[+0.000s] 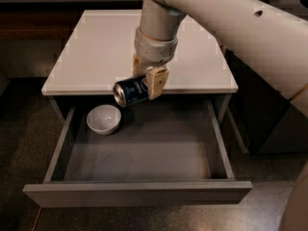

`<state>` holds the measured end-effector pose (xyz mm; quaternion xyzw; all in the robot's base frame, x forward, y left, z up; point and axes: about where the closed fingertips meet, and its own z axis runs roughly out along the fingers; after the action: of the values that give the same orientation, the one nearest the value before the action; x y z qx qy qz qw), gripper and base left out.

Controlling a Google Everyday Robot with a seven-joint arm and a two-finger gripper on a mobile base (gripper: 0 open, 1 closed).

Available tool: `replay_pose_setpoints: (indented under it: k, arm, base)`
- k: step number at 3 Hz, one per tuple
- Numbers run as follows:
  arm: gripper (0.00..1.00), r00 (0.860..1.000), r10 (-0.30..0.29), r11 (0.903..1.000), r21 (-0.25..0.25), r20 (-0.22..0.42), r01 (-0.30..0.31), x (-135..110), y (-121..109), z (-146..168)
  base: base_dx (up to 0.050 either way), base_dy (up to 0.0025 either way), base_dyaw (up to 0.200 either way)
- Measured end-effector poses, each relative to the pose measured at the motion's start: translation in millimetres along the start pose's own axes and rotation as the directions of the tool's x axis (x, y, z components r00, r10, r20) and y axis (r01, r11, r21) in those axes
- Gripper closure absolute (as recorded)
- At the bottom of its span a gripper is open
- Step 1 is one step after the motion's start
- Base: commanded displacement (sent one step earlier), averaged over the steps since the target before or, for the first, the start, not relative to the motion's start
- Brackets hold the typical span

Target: Pick pepsi can from top drawer and place on counter

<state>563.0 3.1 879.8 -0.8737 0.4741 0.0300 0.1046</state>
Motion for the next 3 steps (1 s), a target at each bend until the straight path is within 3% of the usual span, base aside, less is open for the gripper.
replay_pose_setpoints:
  k: [2,3]
  arm:
    - [1.00,0.995,0.100,0.9933,0.055,0.024,-0.102,39.9,-26.1,-2.2]
    - [1.00,0.985,0.173,0.9825,0.072,-0.005,-0.172,56.9,-43.7,-11.9]
  base:
    - [0.000,0.00000,0.000]
    - [0.000,0.00000,0.000]
